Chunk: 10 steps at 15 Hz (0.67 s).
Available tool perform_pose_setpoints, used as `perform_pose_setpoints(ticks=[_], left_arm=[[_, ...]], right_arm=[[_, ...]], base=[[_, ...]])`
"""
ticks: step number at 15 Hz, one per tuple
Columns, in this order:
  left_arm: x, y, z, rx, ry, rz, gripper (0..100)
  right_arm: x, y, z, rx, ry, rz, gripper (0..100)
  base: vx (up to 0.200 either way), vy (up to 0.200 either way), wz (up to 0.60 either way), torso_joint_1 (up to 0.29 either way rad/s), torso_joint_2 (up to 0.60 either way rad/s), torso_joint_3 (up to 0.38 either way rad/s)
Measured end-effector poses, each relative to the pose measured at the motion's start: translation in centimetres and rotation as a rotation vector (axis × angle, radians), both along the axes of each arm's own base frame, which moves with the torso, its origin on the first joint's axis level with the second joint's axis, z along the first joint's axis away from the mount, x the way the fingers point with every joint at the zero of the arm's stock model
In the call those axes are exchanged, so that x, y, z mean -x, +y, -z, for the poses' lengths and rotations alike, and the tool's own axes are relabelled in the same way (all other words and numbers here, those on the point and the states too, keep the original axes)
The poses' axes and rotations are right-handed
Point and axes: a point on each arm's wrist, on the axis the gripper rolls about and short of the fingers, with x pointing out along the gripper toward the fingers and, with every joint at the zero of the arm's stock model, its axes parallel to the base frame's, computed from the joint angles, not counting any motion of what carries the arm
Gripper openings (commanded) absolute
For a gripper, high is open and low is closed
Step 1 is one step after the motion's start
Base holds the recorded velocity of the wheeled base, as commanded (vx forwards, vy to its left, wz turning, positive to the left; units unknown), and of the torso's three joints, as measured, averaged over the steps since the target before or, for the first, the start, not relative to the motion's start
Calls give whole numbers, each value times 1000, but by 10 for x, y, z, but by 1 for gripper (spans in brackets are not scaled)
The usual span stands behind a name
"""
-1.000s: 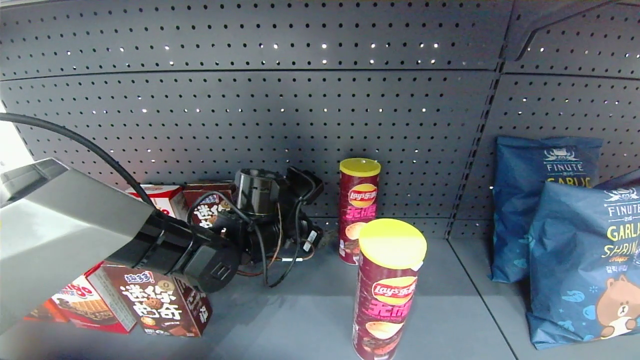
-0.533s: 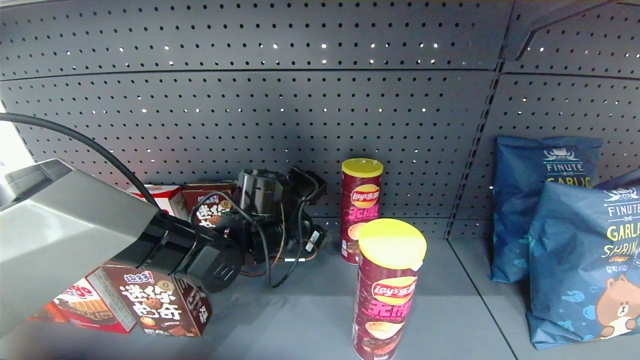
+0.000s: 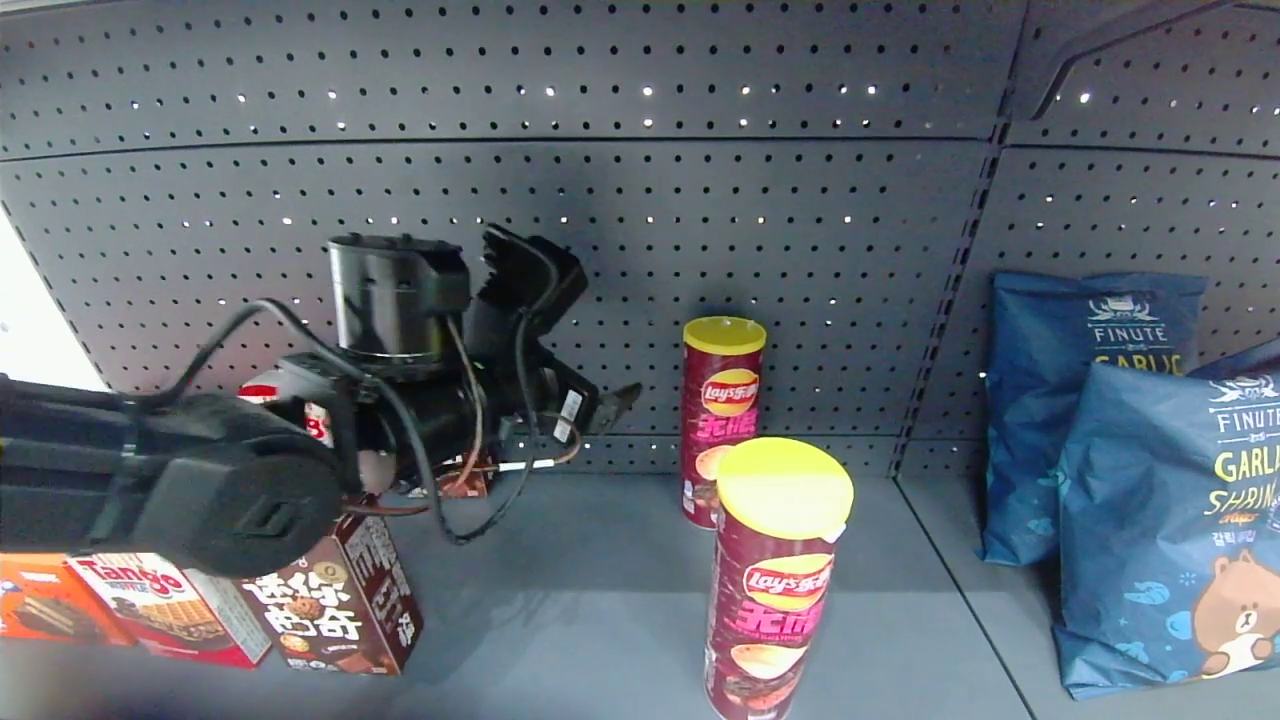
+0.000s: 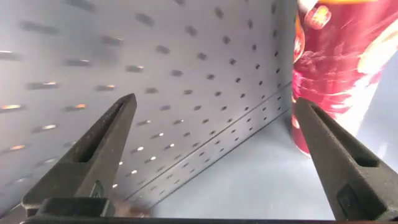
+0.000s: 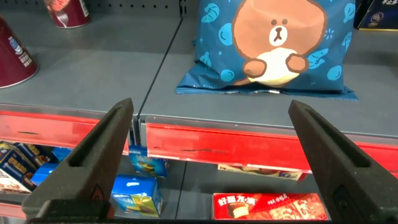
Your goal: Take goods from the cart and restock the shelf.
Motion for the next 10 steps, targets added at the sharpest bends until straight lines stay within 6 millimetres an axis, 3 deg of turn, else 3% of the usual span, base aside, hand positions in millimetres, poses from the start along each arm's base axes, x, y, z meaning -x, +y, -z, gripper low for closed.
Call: perform_pose_setpoints(ticks=[3, 6, 8, 10], left_arm=[[51, 31, -33, 18, -40, -20, 100], [120, 71, -66, 71, -164, -67, 100], [172, 99, -70, 103, -233, -102, 100], [221, 126, -57, 110, -256, -157, 100]], right_arm=[[0, 0, 0, 0, 0, 0, 100], [0, 0, 0, 0, 0, 0, 100], [0, 0, 0, 0, 0, 0, 100], [0, 0, 0, 0, 0, 0, 100]], base=[[0, 0, 0, 0, 0, 0], [0, 0, 0, 0, 0, 0], [0, 0, 0, 0, 0, 0], [0, 0, 0, 0, 0, 0]])
